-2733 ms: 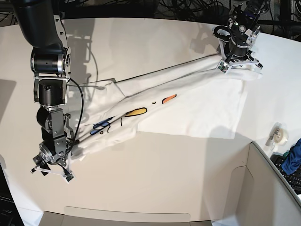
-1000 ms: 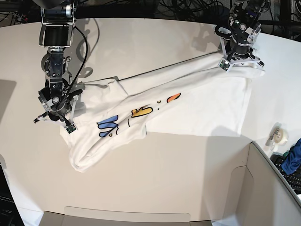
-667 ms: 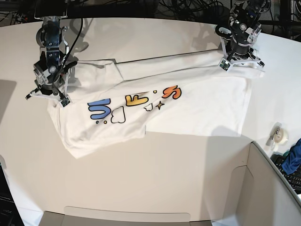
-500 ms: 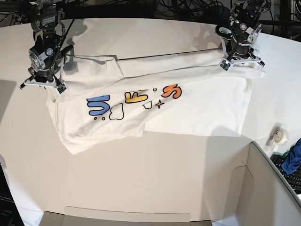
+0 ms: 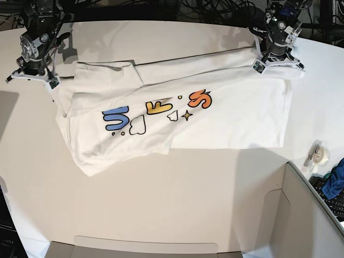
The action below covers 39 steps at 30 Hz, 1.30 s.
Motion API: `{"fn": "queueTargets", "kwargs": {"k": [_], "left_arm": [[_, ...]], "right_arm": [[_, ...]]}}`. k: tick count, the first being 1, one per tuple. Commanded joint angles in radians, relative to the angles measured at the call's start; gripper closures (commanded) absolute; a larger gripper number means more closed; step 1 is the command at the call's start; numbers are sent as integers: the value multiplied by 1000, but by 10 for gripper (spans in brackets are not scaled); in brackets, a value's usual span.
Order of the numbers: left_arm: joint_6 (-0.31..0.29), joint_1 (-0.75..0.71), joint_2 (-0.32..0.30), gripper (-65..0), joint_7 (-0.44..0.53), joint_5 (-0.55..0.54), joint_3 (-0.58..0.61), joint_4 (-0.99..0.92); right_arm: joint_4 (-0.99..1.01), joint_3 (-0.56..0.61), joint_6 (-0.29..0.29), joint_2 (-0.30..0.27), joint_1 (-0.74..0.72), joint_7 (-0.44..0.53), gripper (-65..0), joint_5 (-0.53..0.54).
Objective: Layout the t-shirt on the table in an organized manner, then fold the t-shirt properly
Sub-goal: 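Swing the right gripper back toward the collar, folding the shirt end over, then hold the collar edge with both grippers and straighten the folded shirt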
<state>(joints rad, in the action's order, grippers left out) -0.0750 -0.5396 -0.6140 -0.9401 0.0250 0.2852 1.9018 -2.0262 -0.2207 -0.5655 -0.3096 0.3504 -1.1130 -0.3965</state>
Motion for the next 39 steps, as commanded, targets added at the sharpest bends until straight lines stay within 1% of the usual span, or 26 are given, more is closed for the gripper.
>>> {"fn": "queueTargets", "kwargs": {"k": [1,3,6,10,13,16,23,28,30,39], "left_arm": [[-32,-18,-2,-29,-63,-47,4,-12],[-32,-18,-2,-30,-63,-47,4,-12],[-32,-18,-5,-30,-63,-47,4,-12],[-32,-18,-4,-30,-63,-47,7,-12],[-32,-18,-4,-30,-63,-47,6,-12],[-32,-18,-7,-30,-63,-47,6,-12],[-32,-18,-7,-30,-63,-47,6,-12],[-32,-17,-7,-30,-61,-47,6,-12],[-32,-17,-8,-30,-61,-47,6,-12],[-32,-17,-8,-30,-59,-47,6,-6]], "right_arm": [[-18,-16,5,17,-40,29,-49,-5],[-12,-21,5,43,-92,32,-49,-5],[15,19,5,86,-161,32,-49,-5],[120,68,5,125,-219,38,-49,-5],[187,100,5,125,-219,40,-49,-5],[200,109,5,123,-181,40,-49,-5],[127,105,5,99,-43,40,-49,-5],[52,103,5,96,65,37,-49,-8],[40,103,5,82,92,38,-49,-8],[38,103,5,76,135,34,-49,-8]]}}
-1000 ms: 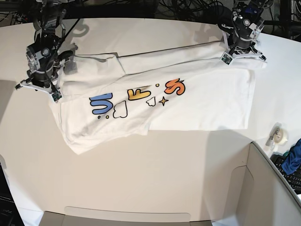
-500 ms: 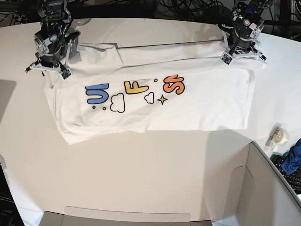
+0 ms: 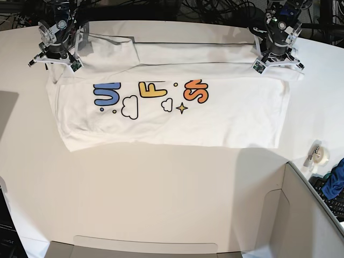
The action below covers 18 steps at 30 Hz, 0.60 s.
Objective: Layout the t-shirt on the table in an organized manner, then fold the t-shirt properly
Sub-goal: 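Hold the collar edge with both grippers and straighten the folded shirt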
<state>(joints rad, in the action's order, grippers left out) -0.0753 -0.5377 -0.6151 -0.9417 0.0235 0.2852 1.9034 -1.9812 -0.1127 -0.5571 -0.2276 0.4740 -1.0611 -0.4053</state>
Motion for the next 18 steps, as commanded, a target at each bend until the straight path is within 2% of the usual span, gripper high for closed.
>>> {"fn": "queueTargets", "kwargs": {"k": [1,18], "left_arm": [[-31,-19,-7,-30,-58,-46,6,-6],[-31,-19,-25,-30,-59,-44,4,-2]], "right_arm": [[-7,-5,-4,-6,13,-18,-49,-1],[-8,-5,-4,-6,75,-17,-49,-1]]}}
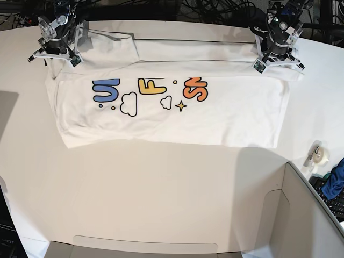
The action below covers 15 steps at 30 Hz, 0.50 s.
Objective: Layout the t-shirt on the table in an organized manner, then fold the t-shirt properly
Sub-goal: 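Hold the collar edge with both grippers and straighten the folded shirt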
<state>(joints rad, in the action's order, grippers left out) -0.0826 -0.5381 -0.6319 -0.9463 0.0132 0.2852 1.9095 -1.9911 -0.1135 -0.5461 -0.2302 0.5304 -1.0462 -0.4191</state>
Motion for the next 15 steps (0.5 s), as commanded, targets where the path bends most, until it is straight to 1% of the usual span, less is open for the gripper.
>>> {"fn": "queueTargets", "kwargs": {"k": [1,9,15], "left_arm": [[-24,-18,-9,-30,-55,-34,4,-6],[-24,-18,-10,-30,-55,-34,7,-6],[-24,-18,-9,-39,-52,-34,4,-3]], "right_arm": [[2,-4,-15,-2,29,-30,-49,13],[-21,-4,-13,2,102,-27,-49,15],[-21,-5,-12,4,84,-27,-52,15]]}}
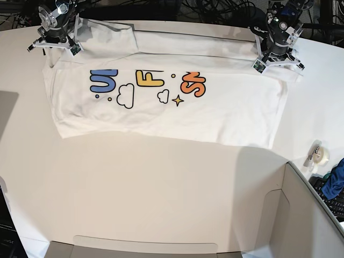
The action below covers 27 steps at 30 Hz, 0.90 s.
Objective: Layout the t-shirt on the table in an organized manner, then fold the t-shirt properly
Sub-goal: 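Hold the collar edge with both grippers and straighten the folded shirt, then release the left gripper and move it along the shirt's folded edge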
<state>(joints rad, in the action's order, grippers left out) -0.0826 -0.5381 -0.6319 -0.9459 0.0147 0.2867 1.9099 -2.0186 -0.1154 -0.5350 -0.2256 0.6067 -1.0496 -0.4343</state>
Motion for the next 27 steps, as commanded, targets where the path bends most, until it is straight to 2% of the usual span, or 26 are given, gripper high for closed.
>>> {"fn": "queueTargets", "kwargs": {"k": [1,10,15,17,22,27], "left_arm": [[-24,-18,-9,-52,-51,-35,1,6],[-24,-10,-9,-257,-57,-37,-1,78],[-24,13,-7,-261,-57,-37,-10,81],[-24,13,-1,-261,-57,-37,-54,99],[-29,13,19,-262,-58,-37,-152,153],[-29,54,17,-263,-104,-37,-174,155]], "right_arm": [[5,-4,-23,-1,2,-24,-53,30],[-23,-4,-21,-1,-26,-24,-55,28],[-24,-4,-21,-2,-26,-24,-56,28],[-31,-4,-21,-1,-26,-24,-59,28],[-34,-4,-20,1,-43,-24,-137,28],[-34,-4,-20,1,-58,-27,-196,27]]}}
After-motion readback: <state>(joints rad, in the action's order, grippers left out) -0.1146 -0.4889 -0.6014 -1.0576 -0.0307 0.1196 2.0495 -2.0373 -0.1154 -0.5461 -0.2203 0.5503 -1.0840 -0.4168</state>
